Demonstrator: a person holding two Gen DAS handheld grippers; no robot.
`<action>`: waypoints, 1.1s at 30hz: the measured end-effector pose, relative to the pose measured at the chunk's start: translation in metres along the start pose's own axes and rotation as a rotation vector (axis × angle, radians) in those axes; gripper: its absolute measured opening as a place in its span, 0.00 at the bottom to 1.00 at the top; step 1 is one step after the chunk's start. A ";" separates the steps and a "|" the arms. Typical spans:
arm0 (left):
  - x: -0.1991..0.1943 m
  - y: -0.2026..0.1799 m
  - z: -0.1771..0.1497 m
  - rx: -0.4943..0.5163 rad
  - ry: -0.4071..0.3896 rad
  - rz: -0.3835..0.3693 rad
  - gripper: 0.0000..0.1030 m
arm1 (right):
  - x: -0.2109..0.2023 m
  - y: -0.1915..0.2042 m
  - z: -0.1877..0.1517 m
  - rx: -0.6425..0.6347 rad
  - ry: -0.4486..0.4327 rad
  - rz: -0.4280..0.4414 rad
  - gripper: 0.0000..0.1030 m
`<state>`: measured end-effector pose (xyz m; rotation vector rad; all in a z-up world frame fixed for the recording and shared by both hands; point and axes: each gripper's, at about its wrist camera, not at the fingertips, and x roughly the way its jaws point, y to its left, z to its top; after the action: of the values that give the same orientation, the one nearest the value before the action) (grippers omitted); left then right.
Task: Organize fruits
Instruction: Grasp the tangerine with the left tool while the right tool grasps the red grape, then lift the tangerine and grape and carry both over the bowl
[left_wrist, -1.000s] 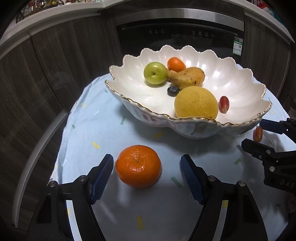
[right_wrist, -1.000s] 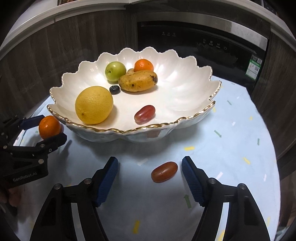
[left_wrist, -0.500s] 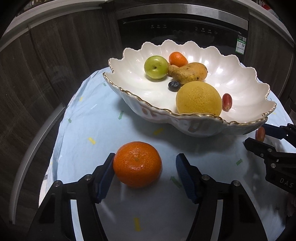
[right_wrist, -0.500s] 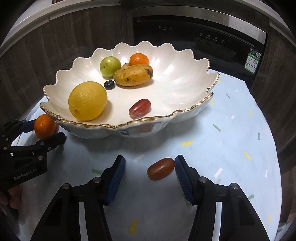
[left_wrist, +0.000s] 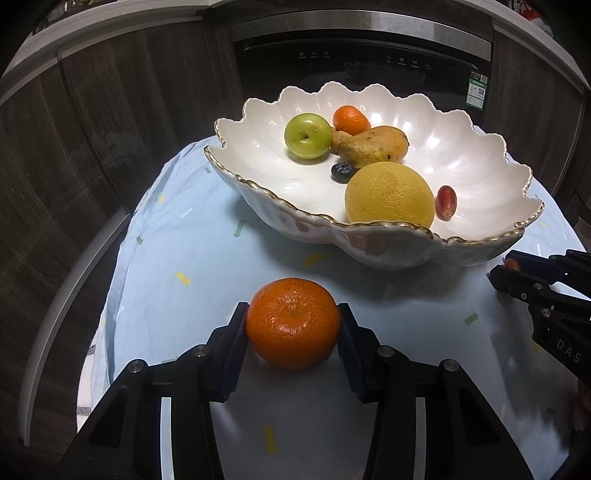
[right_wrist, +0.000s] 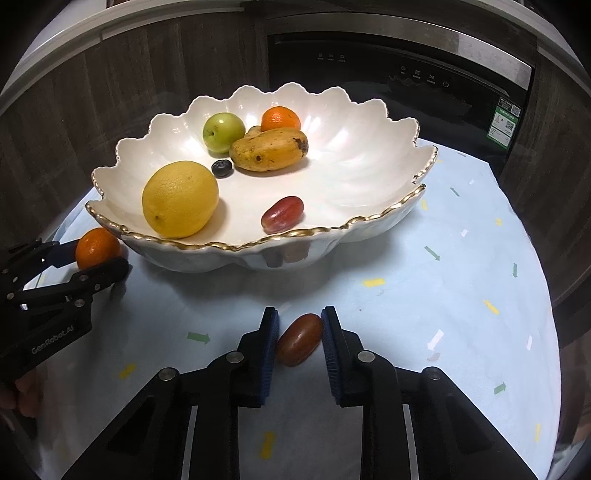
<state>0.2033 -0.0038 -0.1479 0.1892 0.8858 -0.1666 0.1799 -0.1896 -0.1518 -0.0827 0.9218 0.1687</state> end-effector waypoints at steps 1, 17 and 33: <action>-0.001 0.000 0.000 0.000 0.000 -0.004 0.44 | 0.000 0.000 0.000 0.002 0.000 0.001 0.24; -0.025 -0.006 -0.005 -0.007 -0.018 -0.032 0.43 | -0.024 0.005 -0.006 0.009 -0.015 0.021 0.24; -0.071 -0.011 -0.002 -0.004 -0.074 -0.034 0.42 | -0.071 0.008 0.001 0.022 -0.099 0.027 0.24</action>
<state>0.1549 -0.0096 -0.0950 0.1633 0.8163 -0.2024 0.1373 -0.1895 -0.0942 -0.0415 0.8263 0.1861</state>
